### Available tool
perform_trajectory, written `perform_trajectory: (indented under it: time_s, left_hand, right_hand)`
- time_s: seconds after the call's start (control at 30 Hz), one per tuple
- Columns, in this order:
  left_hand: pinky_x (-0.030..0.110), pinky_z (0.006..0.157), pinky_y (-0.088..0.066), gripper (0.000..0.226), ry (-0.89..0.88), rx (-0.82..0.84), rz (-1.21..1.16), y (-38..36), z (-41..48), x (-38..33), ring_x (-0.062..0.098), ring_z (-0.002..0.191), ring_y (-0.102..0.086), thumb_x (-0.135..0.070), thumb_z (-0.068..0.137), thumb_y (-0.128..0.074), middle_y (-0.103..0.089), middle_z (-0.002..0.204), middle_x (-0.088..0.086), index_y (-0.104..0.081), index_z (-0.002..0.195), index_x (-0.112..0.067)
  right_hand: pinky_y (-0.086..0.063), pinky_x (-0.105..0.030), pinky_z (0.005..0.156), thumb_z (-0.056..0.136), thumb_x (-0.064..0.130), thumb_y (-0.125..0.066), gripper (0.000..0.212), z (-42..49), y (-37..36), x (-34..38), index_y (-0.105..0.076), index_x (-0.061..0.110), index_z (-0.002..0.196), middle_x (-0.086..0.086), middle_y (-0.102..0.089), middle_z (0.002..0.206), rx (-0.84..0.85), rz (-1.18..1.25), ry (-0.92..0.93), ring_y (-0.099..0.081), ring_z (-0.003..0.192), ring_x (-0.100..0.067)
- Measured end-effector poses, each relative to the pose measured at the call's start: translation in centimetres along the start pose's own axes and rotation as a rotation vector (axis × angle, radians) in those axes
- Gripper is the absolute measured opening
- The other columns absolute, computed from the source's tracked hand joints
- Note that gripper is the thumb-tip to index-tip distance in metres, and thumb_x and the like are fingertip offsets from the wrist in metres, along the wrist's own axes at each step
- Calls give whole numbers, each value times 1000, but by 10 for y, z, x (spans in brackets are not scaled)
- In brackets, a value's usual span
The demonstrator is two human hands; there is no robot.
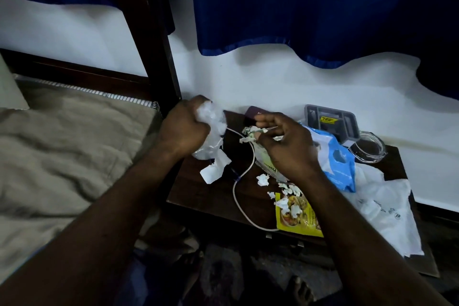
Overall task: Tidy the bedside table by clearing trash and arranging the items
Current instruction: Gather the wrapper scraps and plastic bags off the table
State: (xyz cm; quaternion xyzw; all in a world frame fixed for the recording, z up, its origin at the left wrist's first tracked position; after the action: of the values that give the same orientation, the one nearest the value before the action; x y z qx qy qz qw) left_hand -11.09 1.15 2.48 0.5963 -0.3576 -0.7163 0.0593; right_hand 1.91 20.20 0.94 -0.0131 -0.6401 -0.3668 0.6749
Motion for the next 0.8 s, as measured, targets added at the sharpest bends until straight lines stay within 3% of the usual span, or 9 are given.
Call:
perform_trajectory:
  time_s: [0.13,0.2,0.27,0.37,0.5,0.6,0.67,0.8]
  left_hand:
    - [38,89,-54,41,-81,6,436,-2,3,8,33,108,-67,0,77,-56,-69,117,13,-71,113,-11]
    - [32,76,-50,26,-29,89,603,-11,1,12,31,99,-71,-6,82,-57,-73,105,10,-73,102,-13]
    - [34,79,-52,26,-6,231,717,-24,-4,16,29,102,-70,-18,87,-56,-73,111,5,-72,107,-22]
    - [38,87,-52,39,78,329,744,-41,-15,22,29,110,-66,-39,82,-50,-69,122,2,-66,116,-27]
    - [35,75,-41,67,124,262,708,-56,-19,24,29,105,-67,-78,67,-46,-71,117,1,-66,109,-29]
    - [34,70,-40,88,98,184,793,-61,-18,26,29,99,-69,-101,60,-36,-72,108,0,-66,98,-29]
    - [33,69,-40,83,60,168,870,-64,-18,31,29,100,-69,-99,63,-44,-71,109,0,-65,101,-28]
    - [36,75,-48,53,-11,236,904,-69,-21,36,31,105,-68,-66,81,-62,-69,120,2,-58,125,-37]
  right_hand:
    - [-45,-4,74,87,15,-78,26,-4,6,1,-72,34,102,19,-74,99,-31,-107,61,-67,82,6]
    - [-43,-3,73,87,15,-78,22,-6,7,0,-75,28,104,19,-74,98,-29,-154,83,-67,82,4]
    - [-40,-1,72,87,15,-78,21,-6,6,-1,-76,25,105,19,-73,95,-31,-191,94,-66,81,3]
    - [-42,-5,71,87,19,-77,19,-6,9,-1,-75,29,103,20,-73,95,-34,-208,98,-67,82,1]
    - [-55,-26,79,86,22,-75,18,-7,15,-2,-73,33,101,19,-74,98,-50,-230,106,-68,79,-2]
    - [-56,-26,80,86,22,-74,16,-7,18,-3,-74,31,100,19,-73,97,-59,-239,114,-68,78,-1]
    - [-53,-19,77,87,23,-75,16,-7,20,-5,-74,31,100,22,-72,95,-56,-248,111,-67,80,1]
    - [-50,-14,74,88,23,-75,14,-6,20,-8,-74,30,100,24,-70,93,-48,-253,104,-66,82,2]
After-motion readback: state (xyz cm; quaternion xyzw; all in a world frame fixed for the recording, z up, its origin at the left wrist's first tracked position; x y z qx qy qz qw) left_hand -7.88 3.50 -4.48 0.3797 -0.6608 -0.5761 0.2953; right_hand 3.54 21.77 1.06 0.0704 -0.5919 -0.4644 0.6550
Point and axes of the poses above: each hand's wrist, its own z-axis towards the middle knuckle, its own y-axis out of the back of the hand, x = y × z, the point moved 4 cm from there along z, towards the middle knuckle
